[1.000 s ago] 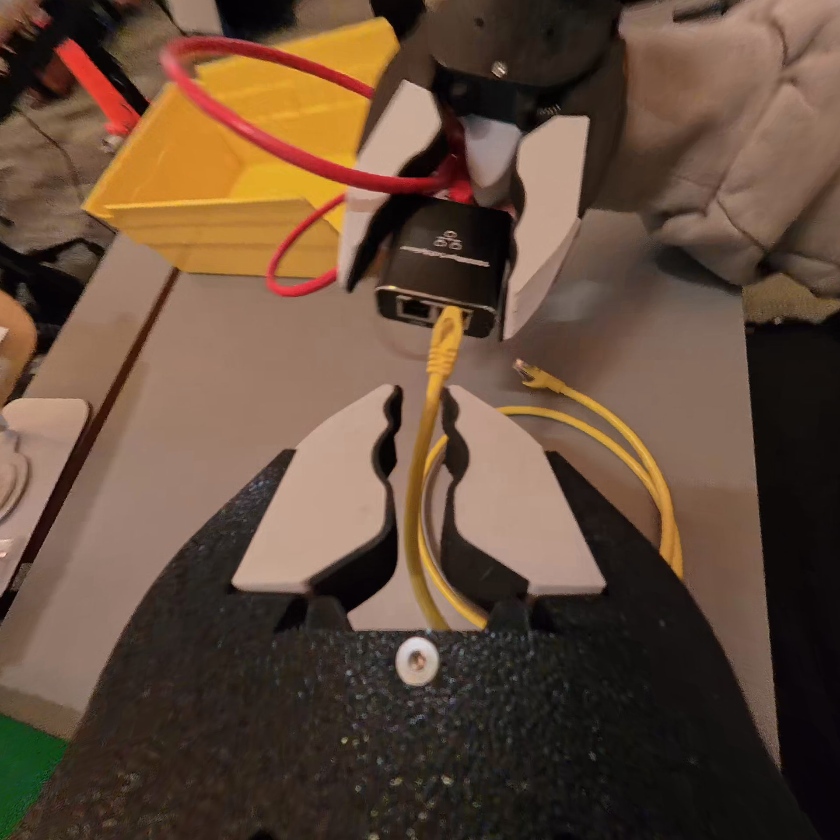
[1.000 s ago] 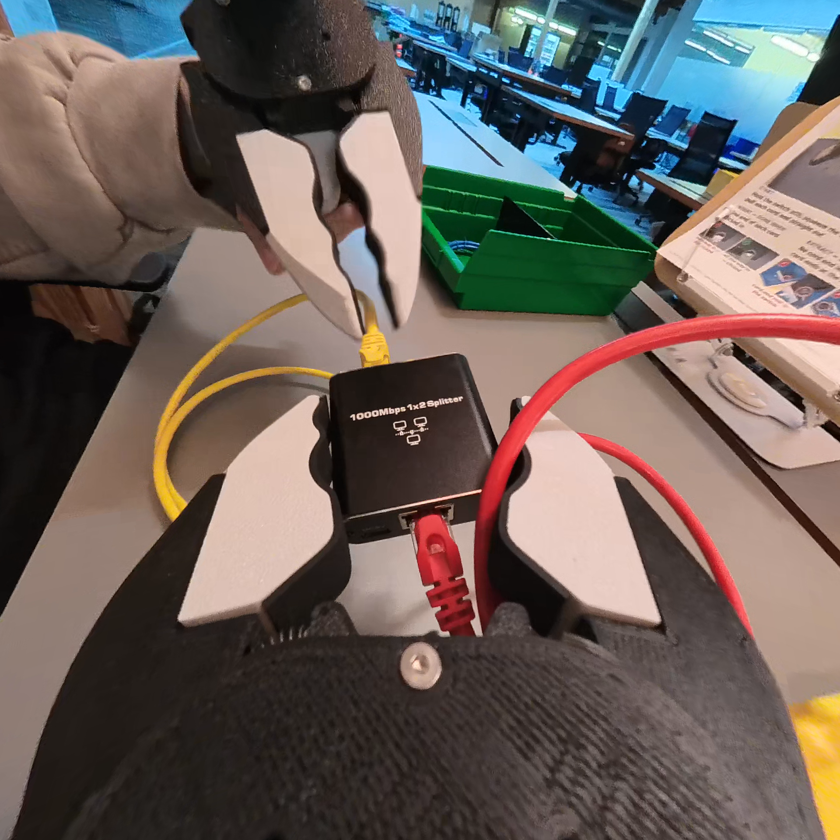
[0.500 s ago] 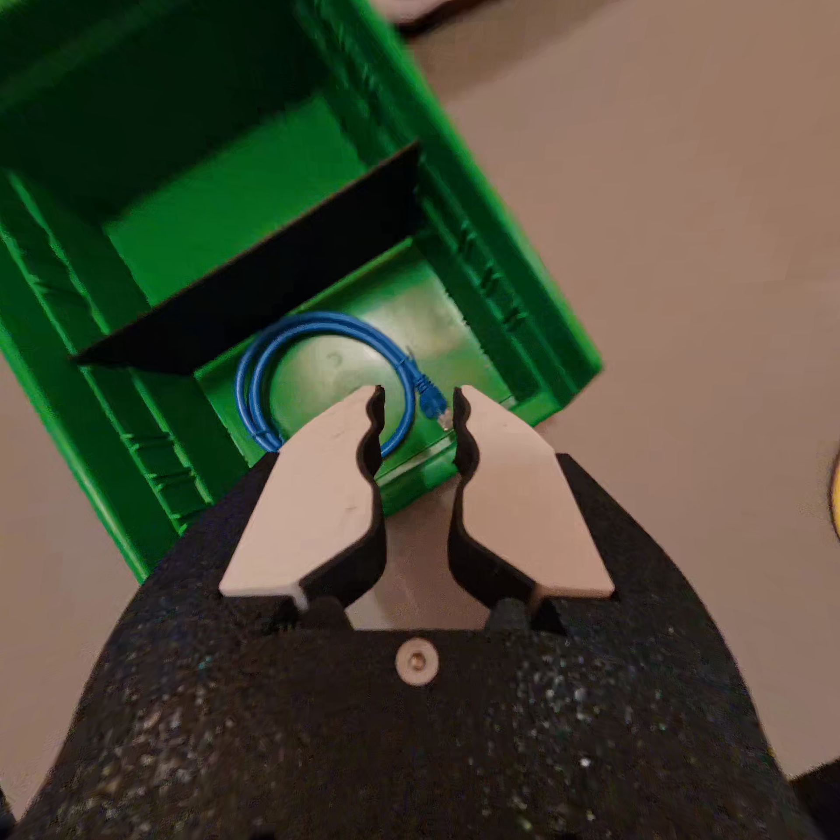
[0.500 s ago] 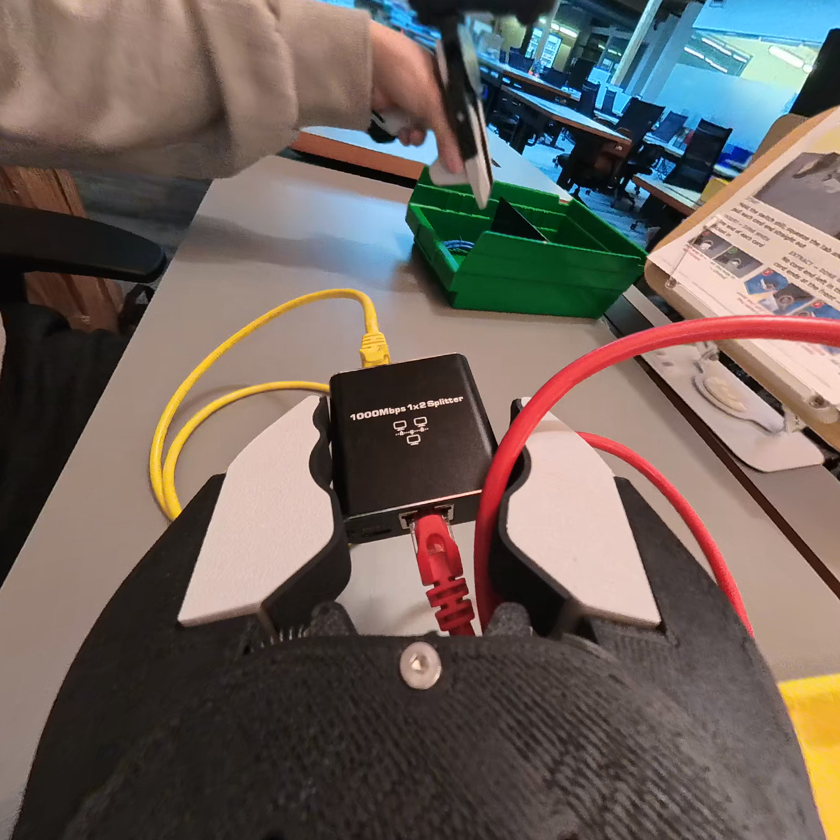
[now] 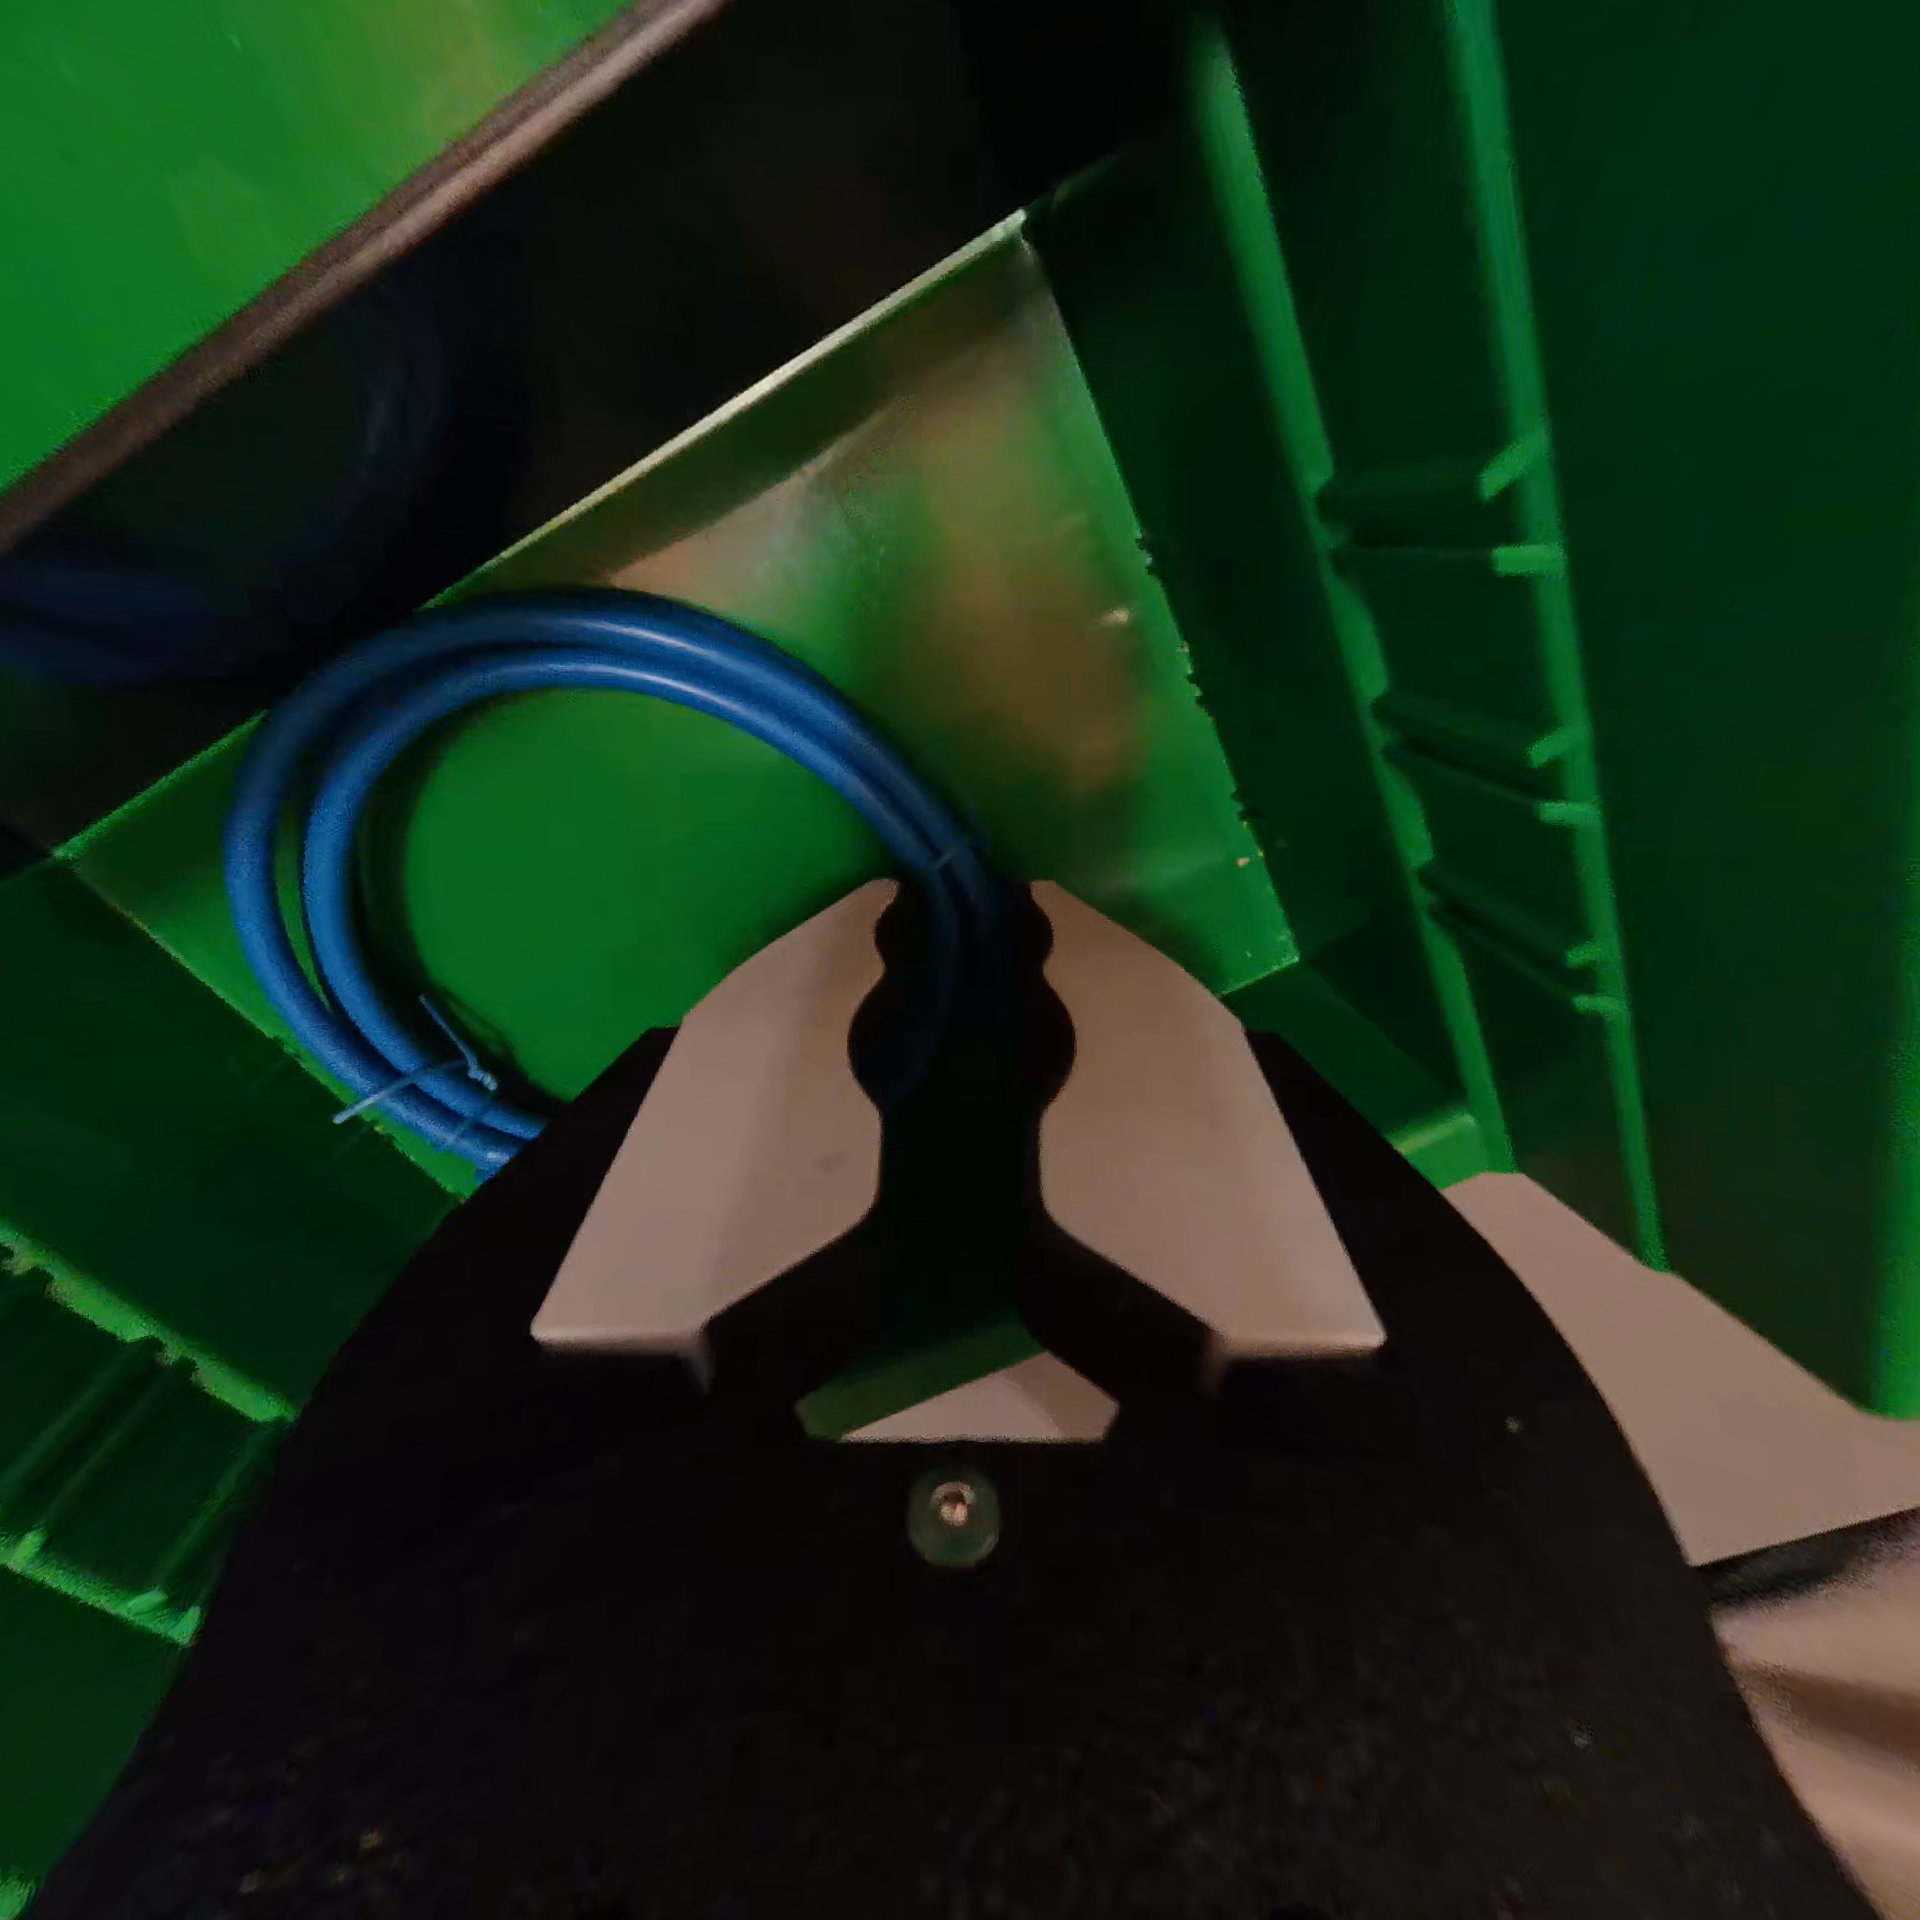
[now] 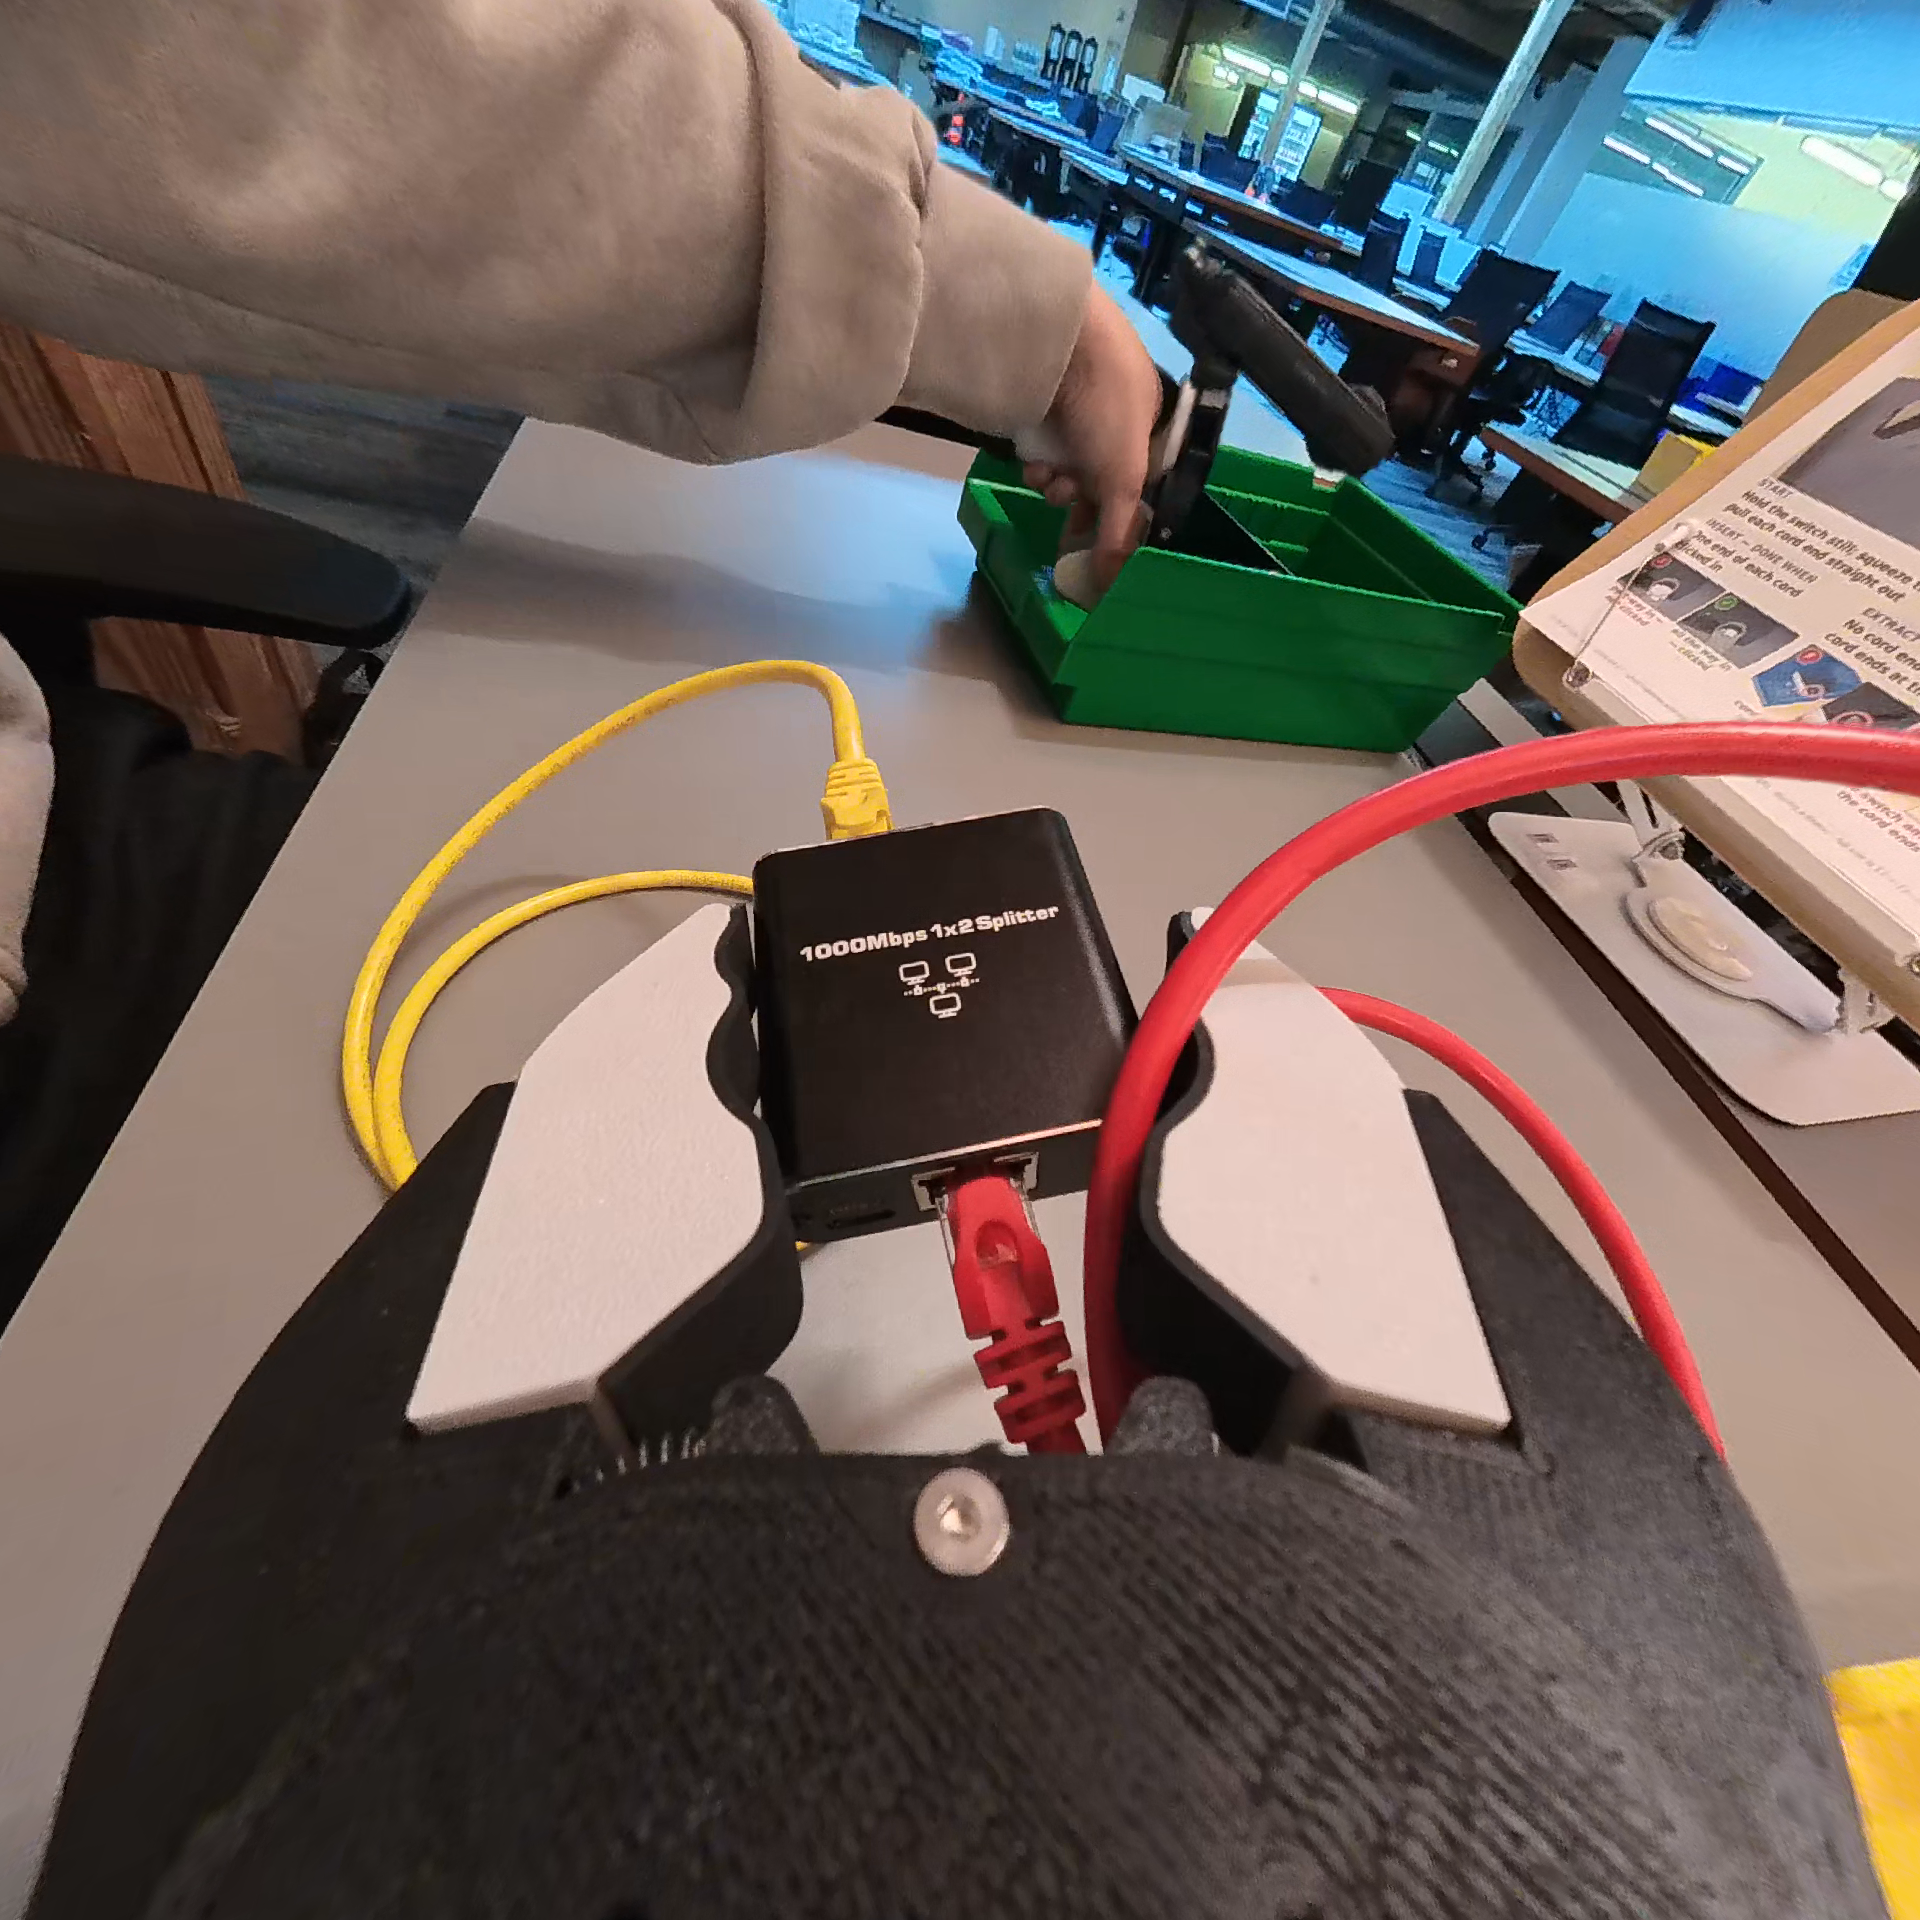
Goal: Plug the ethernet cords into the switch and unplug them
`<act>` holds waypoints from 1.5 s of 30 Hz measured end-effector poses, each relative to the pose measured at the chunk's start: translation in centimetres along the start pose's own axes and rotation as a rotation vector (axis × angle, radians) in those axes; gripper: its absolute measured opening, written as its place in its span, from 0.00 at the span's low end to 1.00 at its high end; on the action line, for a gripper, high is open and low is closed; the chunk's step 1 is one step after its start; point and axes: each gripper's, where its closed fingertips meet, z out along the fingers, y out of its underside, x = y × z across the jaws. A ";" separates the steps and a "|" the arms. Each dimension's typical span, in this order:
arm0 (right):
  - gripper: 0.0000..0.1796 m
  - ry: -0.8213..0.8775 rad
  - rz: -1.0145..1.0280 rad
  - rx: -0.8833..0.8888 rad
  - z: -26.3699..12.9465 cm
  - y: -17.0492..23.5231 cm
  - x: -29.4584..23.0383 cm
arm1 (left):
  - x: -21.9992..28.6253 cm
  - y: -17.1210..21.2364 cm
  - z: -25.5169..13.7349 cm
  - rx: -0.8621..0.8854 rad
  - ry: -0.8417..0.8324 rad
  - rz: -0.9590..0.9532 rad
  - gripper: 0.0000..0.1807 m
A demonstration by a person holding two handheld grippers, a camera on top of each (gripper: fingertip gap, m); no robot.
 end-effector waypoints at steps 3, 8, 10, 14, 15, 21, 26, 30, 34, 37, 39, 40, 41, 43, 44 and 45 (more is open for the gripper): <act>0.42 0.006 -0.002 0.007 -0.3 -0.1 0.1 | 0.0 -0.1 -1.2 0.068 0.018 0.018 0.09; 0.42 0.011 -0.013 0.032 -0.8 -0.9 0.1 | 1.7 -1.4 -9.3 0.406 0.124 -0.035 0.08; 0.42 0.006 -0.022 0.036 -0.8 -1.1 -0.1 | 3.4 -1.5 -13.8 0.562 0.180 -0.020 0.08; 0.43 -0.009 -0.041 0.043 -0.5 -1.8 -0.6 | 10.0 0.0 -21.2 0.795 0.426 0.068 0.06; 0.42 -0.012 -0.049 0.043 -0.5 -1.9 -0.7 | 11.7 0.7 -22.3 0.828 0.475 0.094 0.06; 0.42 -0.019 -0.077 0.051 -0.5 -2.7 -1.3 | 19.2 5.1 -21.3 0.860 0.577 0.132 0.06; 0.42 -0.014 -0.088 0.065 -1.0 -3.3 -1.4 | 24.3 7.7 -17.2 0.898 0.723 0.048 0.03; 0.42 -0.016 -0.083 0.068 -1.0 -3.1 -1.4 | 24.3 7.9 -9.9 0.780 0.582 -0.004 0.03; 0.43 -0.013 -0.089 0.061 -1.1 -3.0 -1.3 | 24.4 7.0 -8.3 0.848 0.504 0.049 0.02; 0.42 -0.009 -0.087 0.068 -1.2 -3.0 -1.1 | 24.9 5.6 -10.3 1.029 0.426 0.158 0.02; 0.43 -0.009 -0.081 0.072 -1.3 -2.9 -1.0 | 25.4 4.6 -12.2 1.209 0.308 0.305 0.03; 0.42 -0.008 -0.078 0.072 -1.2 -2.8 -1.0 | 25.7 4.3 -12.6 1.290 0.231 0.396 0.02; 0.42 -0.008 -0.076 0.070 -1.2 -2.7 -1.0 | 25.9 4.2 -12.5 1.346 0.163 0.475 0.03; 0.42 -0.007 -0.076 0.068 -1.2 -2.6 -1.0 | 26.4 4.5 -10.9 1.368 0.121 0.563 0.03; 0.42 -0.009 -0.076 0.068 -1.3 -2.6 -1.0 | 26.4 4.8 -9.6 1.337 0.143 0.572 0.03; 0.42 -0.011 -0.077 0.067 -1.3 -2.6 -1.1 | 26.3 5.2 -8.4 1.304 0.157 0.561 0.03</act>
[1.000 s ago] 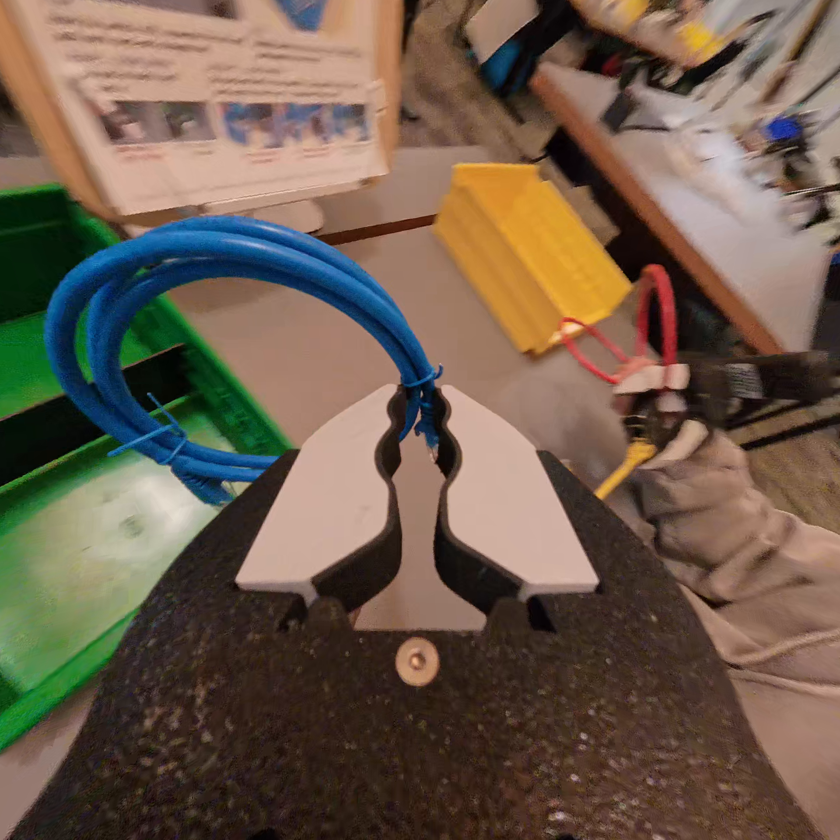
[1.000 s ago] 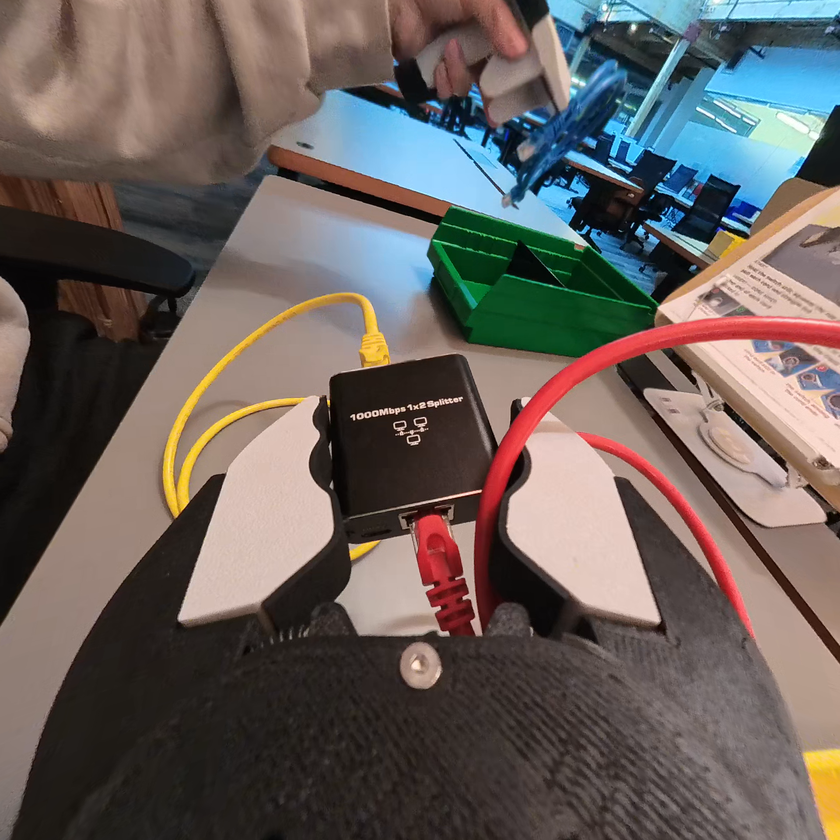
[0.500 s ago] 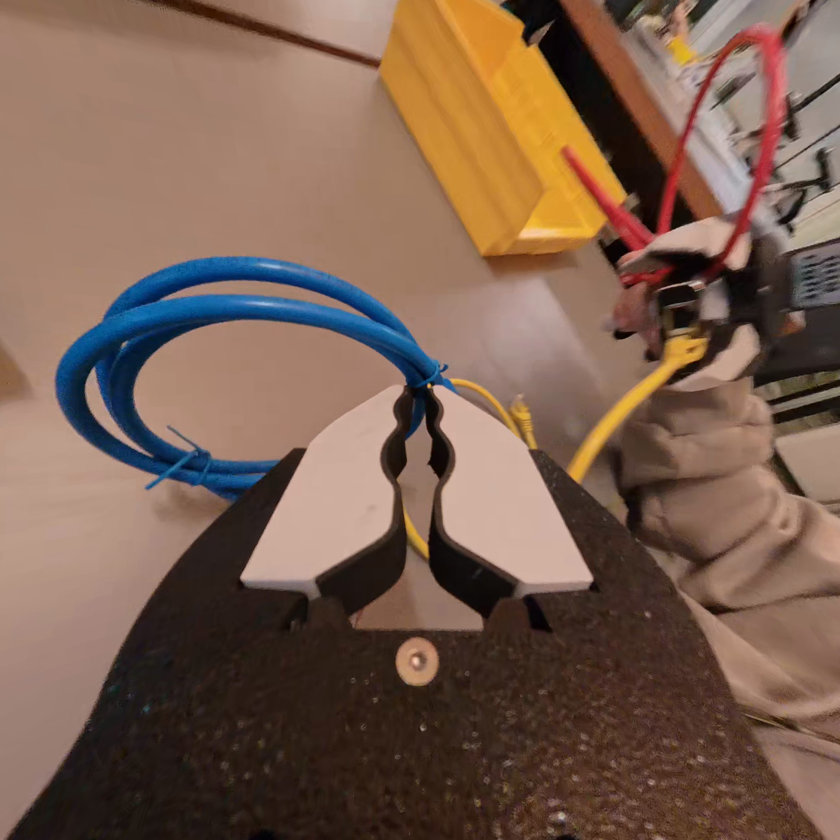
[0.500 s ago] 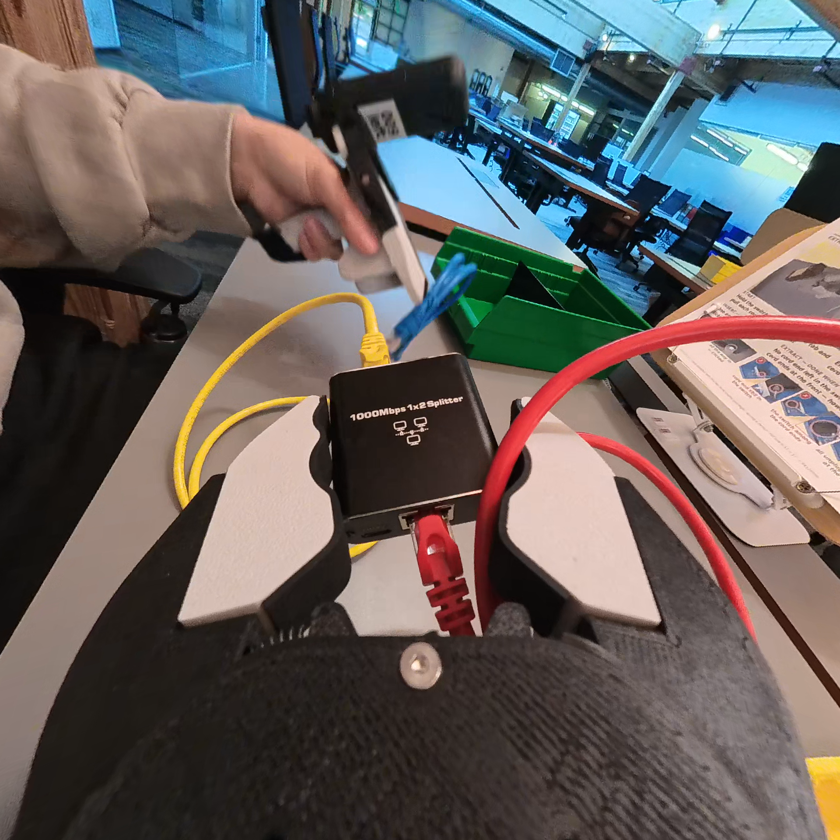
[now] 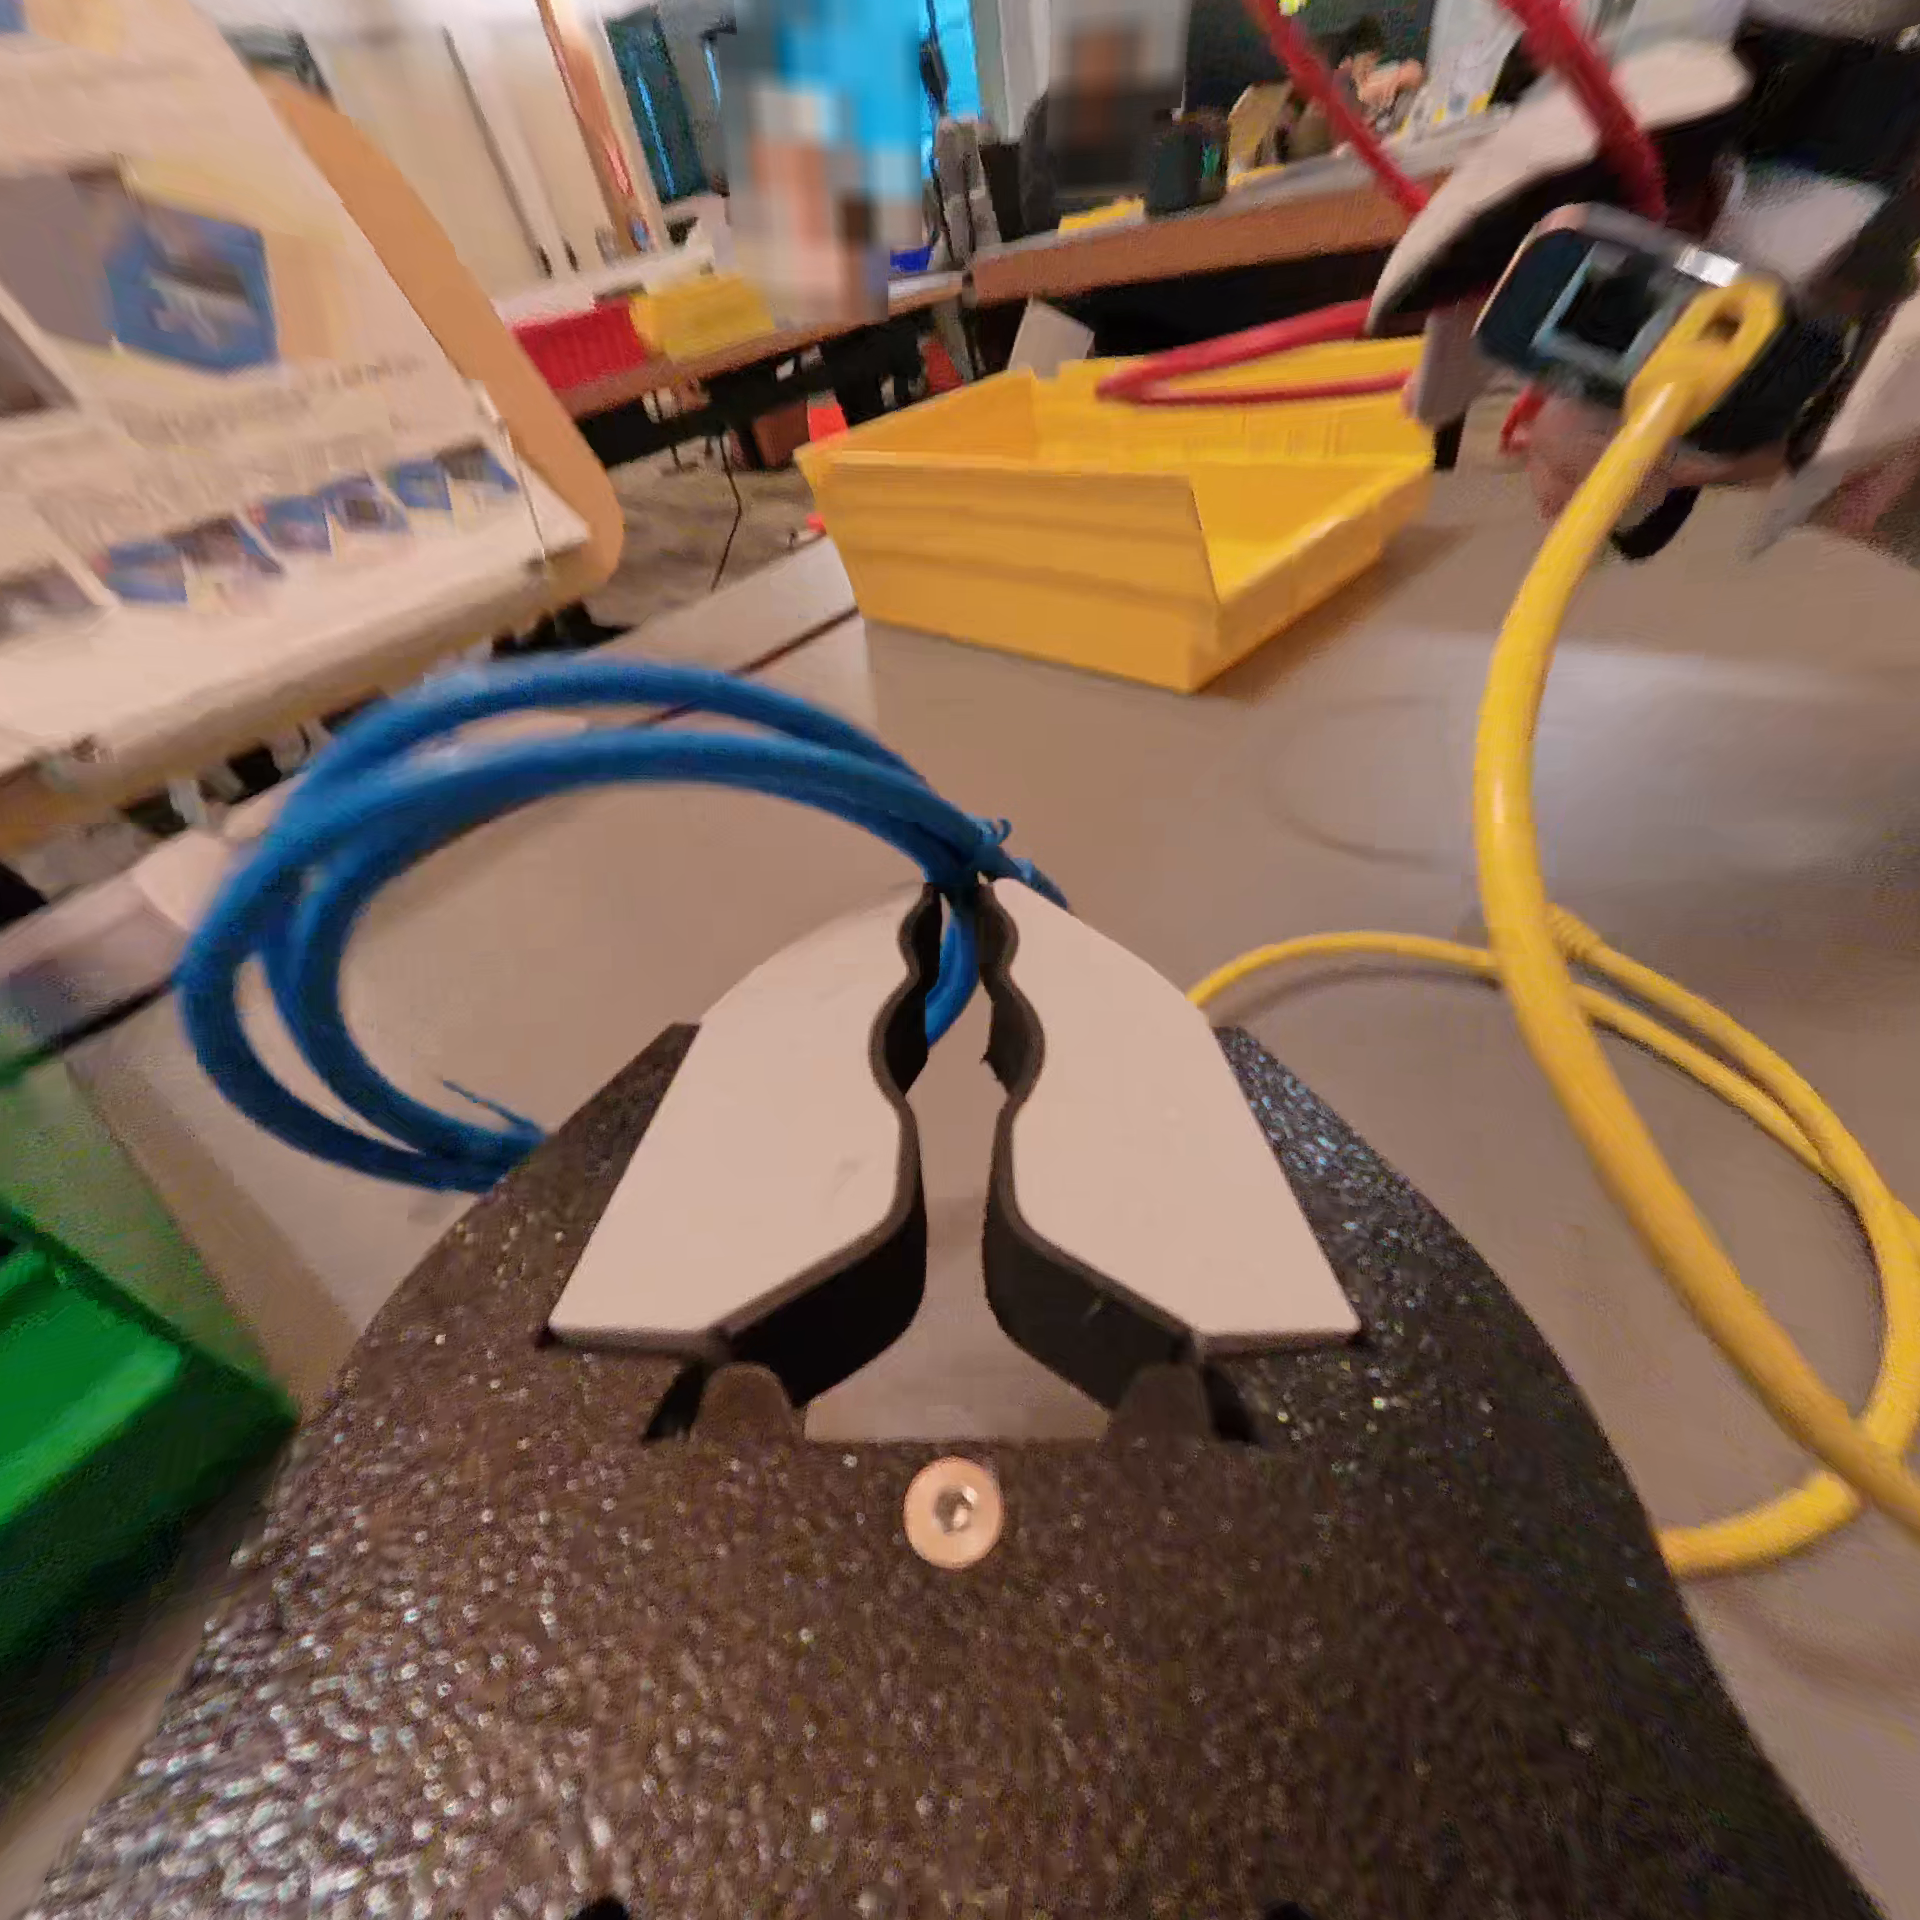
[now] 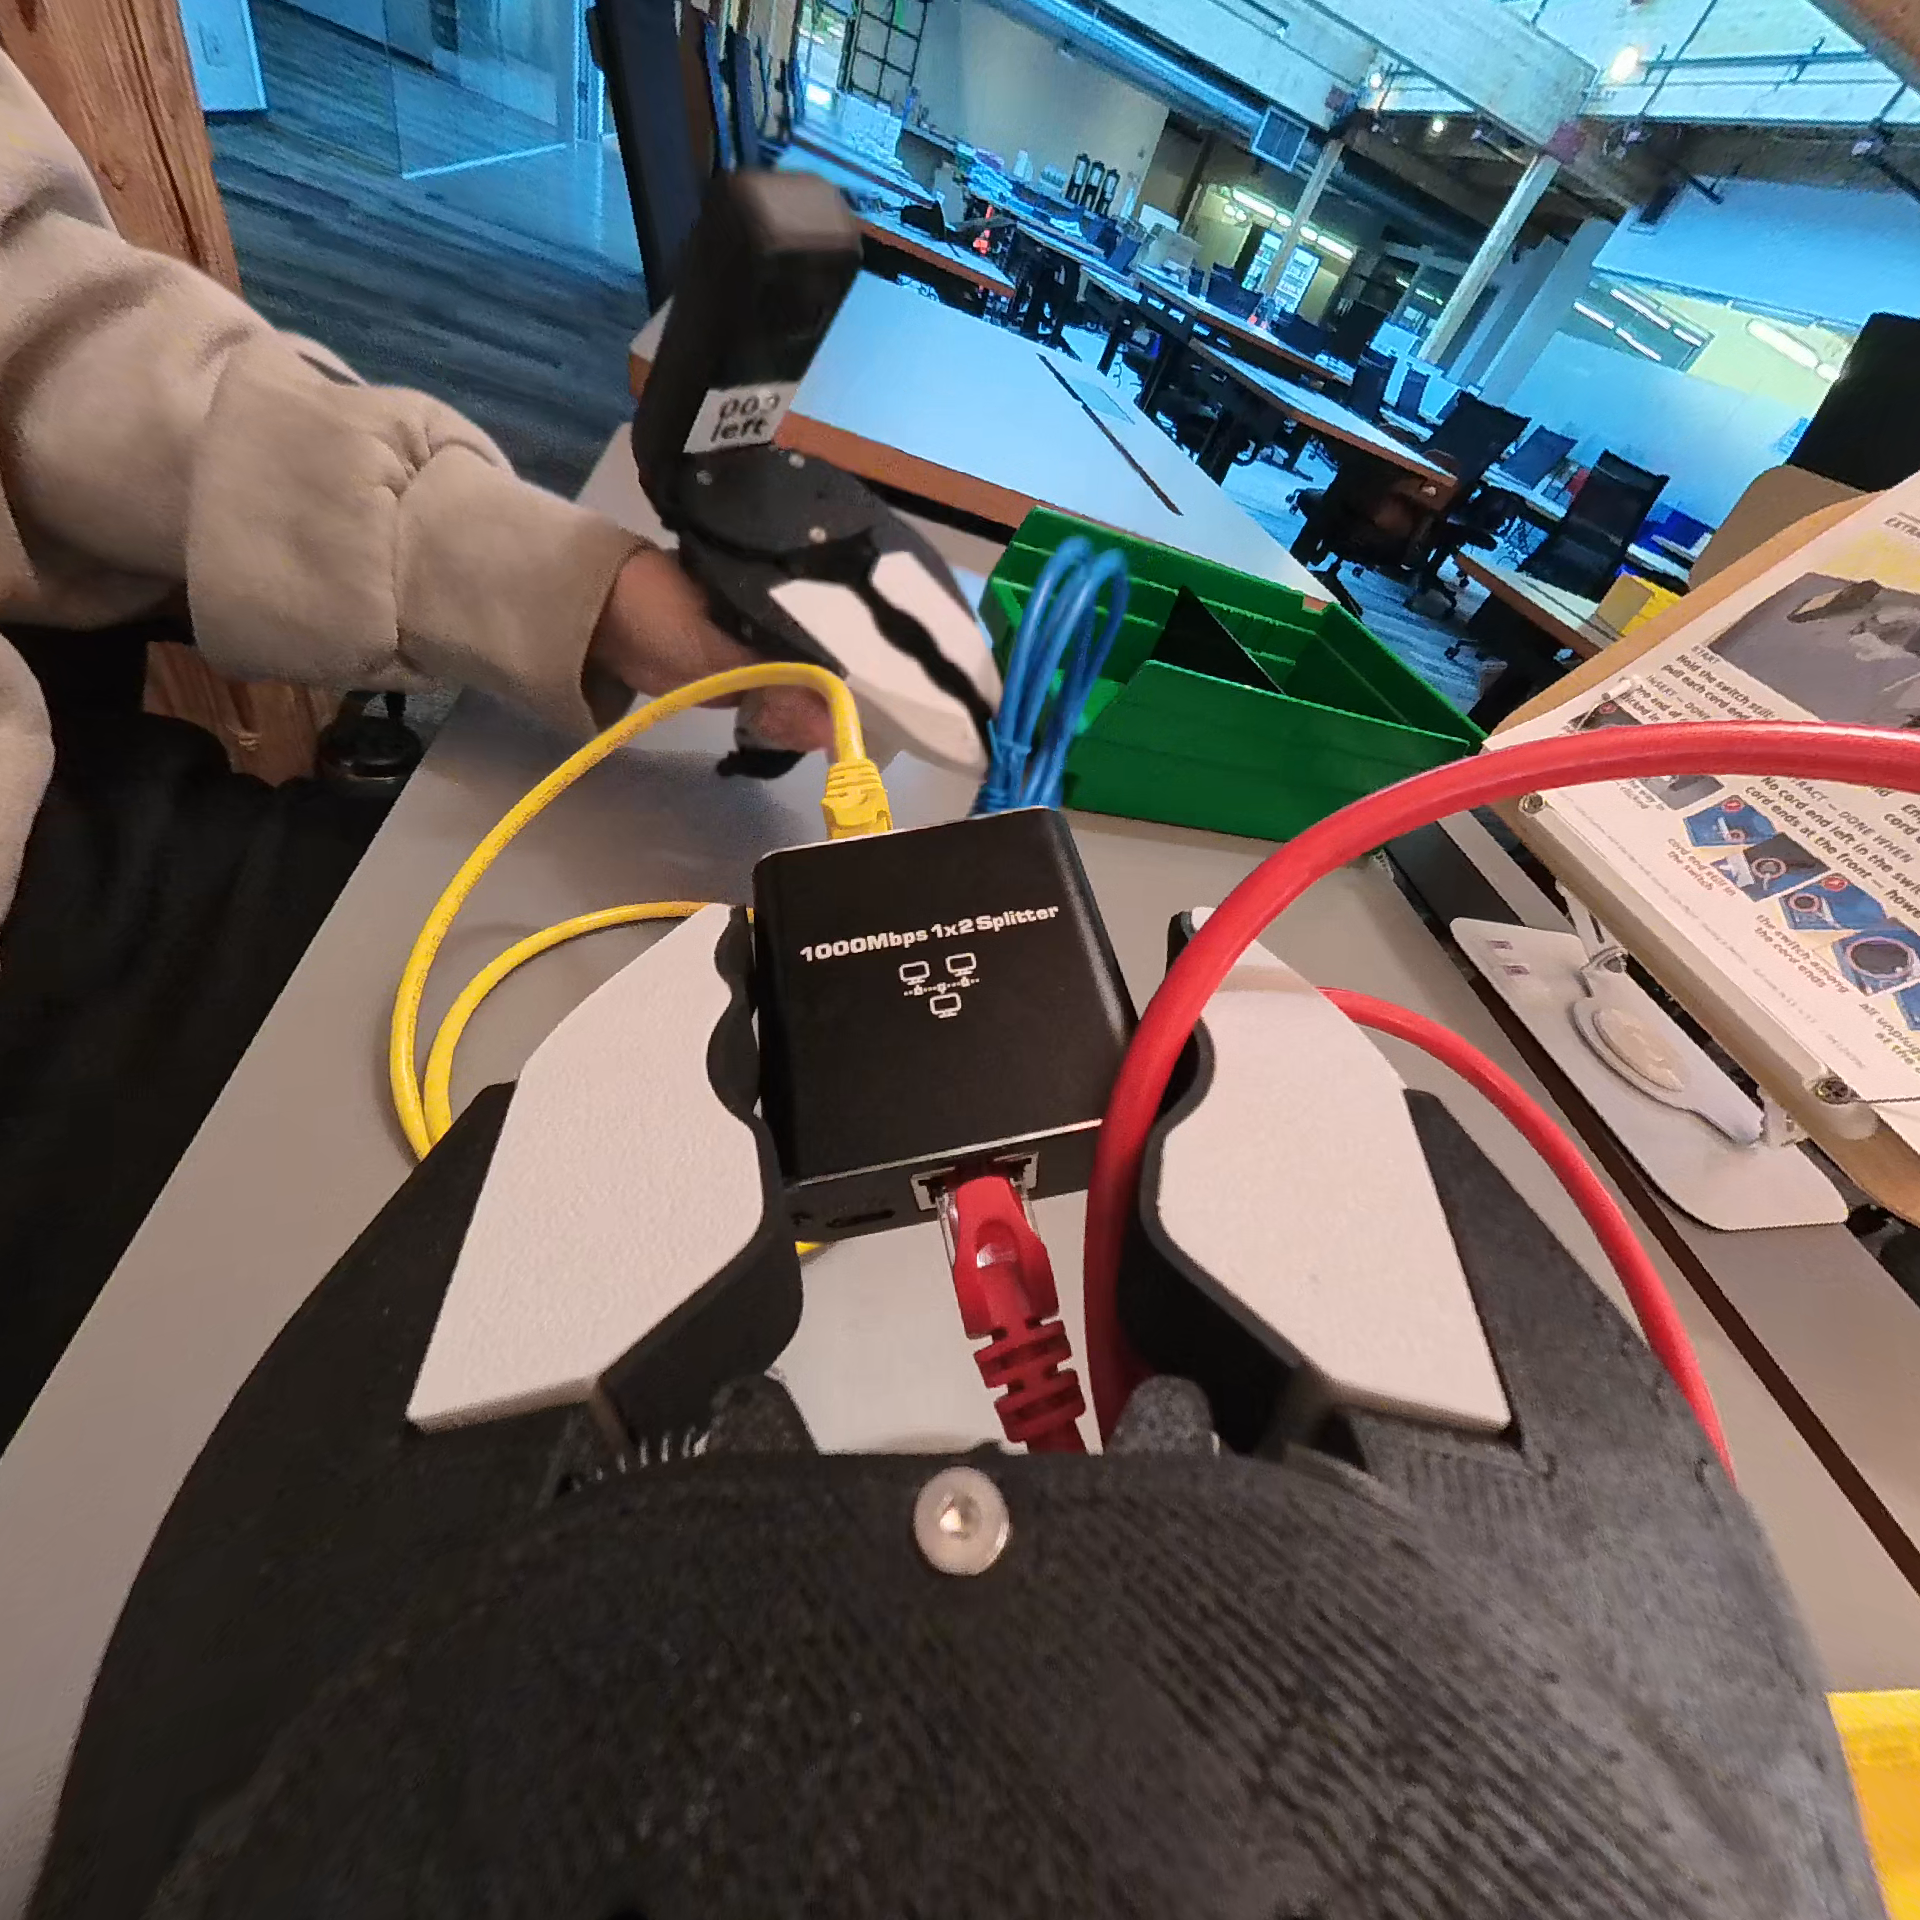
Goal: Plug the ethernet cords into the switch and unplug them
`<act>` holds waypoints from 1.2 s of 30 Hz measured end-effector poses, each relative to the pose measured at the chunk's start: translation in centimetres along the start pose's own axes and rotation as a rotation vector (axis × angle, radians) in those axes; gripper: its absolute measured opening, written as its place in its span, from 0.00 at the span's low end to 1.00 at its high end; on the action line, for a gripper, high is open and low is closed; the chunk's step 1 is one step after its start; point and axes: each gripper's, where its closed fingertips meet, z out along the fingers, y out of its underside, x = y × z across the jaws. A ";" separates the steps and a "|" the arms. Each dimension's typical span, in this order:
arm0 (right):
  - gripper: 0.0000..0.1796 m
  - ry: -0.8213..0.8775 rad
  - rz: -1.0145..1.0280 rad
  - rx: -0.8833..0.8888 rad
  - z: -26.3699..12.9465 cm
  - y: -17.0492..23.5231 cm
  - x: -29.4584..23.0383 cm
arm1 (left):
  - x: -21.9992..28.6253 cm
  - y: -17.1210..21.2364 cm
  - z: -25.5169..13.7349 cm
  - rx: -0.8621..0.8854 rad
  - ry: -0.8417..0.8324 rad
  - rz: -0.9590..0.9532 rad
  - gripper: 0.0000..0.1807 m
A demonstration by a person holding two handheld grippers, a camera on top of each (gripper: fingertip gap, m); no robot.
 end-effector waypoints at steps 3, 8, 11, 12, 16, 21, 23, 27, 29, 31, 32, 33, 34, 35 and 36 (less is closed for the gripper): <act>0.42 -0.001 0.002 -0.002 -0.1 0.1 -0.1 | -0.2 2.1 -1.5 -0.047 -0.049 -0.001 0.00; 0.42 -0.001 0.008 -0.008 -0.2 0.5 0.0 | 1.1 4.4 -4.8 -0.195 -0.005 -0.029 0.01; 0.42 0.003 0.006 -0.002 -0.4 0.3 0.1 | 3.1 4.4 -6.2 -0.229 0.100 -0.008 0.08; 0.42 0.002 0.008 -0.001 -0.4 0.2 0.1 | 4.5 4.3 -6.6 -0.252 0.184 -0.026 0.10; 0.42 -0.001 0.003 -0.010 -0.5 0.3 0.0 | 10.3 4.5 -9.9 -0.425 0.566 -0.178 0.12; 0.42 0.001 0.001 -0.009 -0.8 0.3 0.0 | 8.4 4.6 -10.7 -0.475 0.471 -0.073 0.13; 0.42 -0.001 0.001 -0.003 -1.0 0.2 0.1 | 6.3 5.3 -10.1 -0.504 0.344 0.062 0.12; 0.42 0.012 0.001 -0.003 -1.7 0.2 0.3 | 5.2 8.1 -9.1 -0.641 0.289 0.232 0.11; 0.42 0.013 0.004 0.001 -2.0 0.2 0.3 | 5.1 9.6 -8.5 -0.712 0.269 0.243 0.11; 0.42 0.016 0.002 0.005 -2.4 0.2 0.4 | 5.5 9.9 -7.9 -0.711 0.269 0.259 0.11; 0.42 0.020 0.003 0.007 -2.6 0.2 0.4 | 5.5 9.8 -7.5 -0.683 0.258 0.287 0.11; 0.43 0.023 0.003 0.010 -2.7 0.2 0.5 | 5.3 9.8 -7.2 -0.670 0.237 0.320 0.11; 0.42 0.023 0.005 0.014 -2.8 0.2 0.5 | 5.0 10.0 -7.2 -0.687 0.212 0.339 0.11; 0.42 0.021 0.008 0.015 -2.9 0.2 0.5 | 4.8 10.3 -7.3 -0.714 0.205 0.328 0.10; 0.43 0.021 0.008 0.013 -2.9 0.3 0.5 | 4.9 10.4 -7.3 -0.729 0.210 0.291 0.10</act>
